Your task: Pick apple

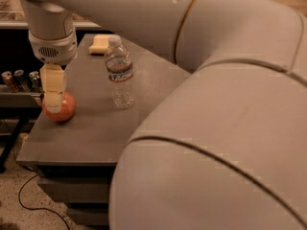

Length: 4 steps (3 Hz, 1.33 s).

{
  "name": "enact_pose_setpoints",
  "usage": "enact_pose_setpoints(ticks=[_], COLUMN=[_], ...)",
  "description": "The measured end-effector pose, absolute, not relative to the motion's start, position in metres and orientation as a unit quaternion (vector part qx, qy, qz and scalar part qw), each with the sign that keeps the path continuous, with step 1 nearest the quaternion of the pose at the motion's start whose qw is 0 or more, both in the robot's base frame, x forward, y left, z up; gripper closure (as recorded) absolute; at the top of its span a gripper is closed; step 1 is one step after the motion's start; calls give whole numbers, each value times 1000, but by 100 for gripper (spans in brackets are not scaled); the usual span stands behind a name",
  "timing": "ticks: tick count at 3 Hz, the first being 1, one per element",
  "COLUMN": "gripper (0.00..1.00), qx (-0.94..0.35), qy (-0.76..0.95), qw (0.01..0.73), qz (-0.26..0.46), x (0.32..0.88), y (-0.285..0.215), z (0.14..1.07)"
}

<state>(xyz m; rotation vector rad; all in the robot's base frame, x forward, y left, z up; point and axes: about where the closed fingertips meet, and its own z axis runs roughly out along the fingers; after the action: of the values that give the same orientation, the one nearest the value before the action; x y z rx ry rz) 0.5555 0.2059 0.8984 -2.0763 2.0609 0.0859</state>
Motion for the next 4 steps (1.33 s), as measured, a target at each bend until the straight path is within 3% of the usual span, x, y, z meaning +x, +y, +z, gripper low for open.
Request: enact_pose_setpoints(ticks=[4], gripper=[0], qx=[-709], qy=[700], qw=[67], qz=[47], x=[558], y=[207], z=[867])
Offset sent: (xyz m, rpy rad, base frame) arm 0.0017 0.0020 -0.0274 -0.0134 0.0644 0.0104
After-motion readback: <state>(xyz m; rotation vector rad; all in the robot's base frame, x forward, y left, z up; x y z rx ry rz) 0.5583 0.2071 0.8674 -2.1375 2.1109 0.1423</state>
